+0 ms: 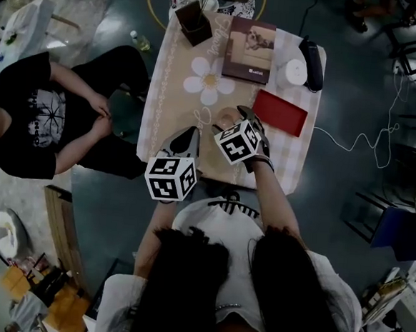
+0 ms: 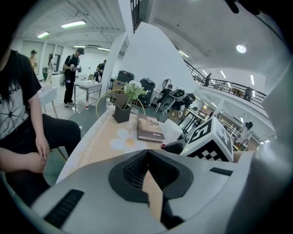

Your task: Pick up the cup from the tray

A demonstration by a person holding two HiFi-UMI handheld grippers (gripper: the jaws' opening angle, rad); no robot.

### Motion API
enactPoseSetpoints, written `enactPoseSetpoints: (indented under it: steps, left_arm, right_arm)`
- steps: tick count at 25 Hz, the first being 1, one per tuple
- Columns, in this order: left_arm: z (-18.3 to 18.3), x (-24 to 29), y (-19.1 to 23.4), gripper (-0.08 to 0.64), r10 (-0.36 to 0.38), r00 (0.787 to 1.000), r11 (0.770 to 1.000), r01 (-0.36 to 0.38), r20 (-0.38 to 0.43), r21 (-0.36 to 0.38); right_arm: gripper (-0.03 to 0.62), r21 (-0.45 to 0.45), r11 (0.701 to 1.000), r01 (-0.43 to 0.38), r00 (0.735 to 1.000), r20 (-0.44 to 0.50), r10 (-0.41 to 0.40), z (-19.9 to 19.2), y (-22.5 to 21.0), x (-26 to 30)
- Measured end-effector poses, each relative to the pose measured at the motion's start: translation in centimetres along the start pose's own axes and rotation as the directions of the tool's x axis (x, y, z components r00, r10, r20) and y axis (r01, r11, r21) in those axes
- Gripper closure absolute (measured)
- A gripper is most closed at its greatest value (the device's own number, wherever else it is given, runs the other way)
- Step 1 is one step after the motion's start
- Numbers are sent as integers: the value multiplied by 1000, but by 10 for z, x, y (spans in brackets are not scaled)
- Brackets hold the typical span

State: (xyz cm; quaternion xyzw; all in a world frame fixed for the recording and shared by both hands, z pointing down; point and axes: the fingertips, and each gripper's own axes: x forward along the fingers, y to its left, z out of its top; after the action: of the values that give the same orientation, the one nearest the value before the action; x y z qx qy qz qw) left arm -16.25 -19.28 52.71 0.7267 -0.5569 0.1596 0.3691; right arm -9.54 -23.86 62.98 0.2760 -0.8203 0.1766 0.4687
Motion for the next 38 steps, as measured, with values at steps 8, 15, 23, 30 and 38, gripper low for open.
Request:
enactPoseSetpoints:
  steps: [8,15,23,30,38]
  left_arm:
    - [0,-14,13,554,32,999,999,-32,26,-7]
    - [8,-13,-2,554,3,999,1000,-4,49,21]
    - [5,-6,-26,554,-46,998,998,43,43,56]
    - [-1,-3,-50,554,-90,995,993,86,35,82]
    - [-7,-2,-78,554,-120,993,985,118,14,123]
  right_arm:
    - [199,39,999,-3,994,108,-2,22,-12,-35]
    - [199,202,979,-25,965,259,-29,37,-30,-78]
    - [202,388,912,-131,934,357,-18,12,-38,-106]
    - [390,483,868,-115,909,403,-104,-16,-48,-133]
    - [548,469,880,-78,942,323,-89,-53,-32,-147]
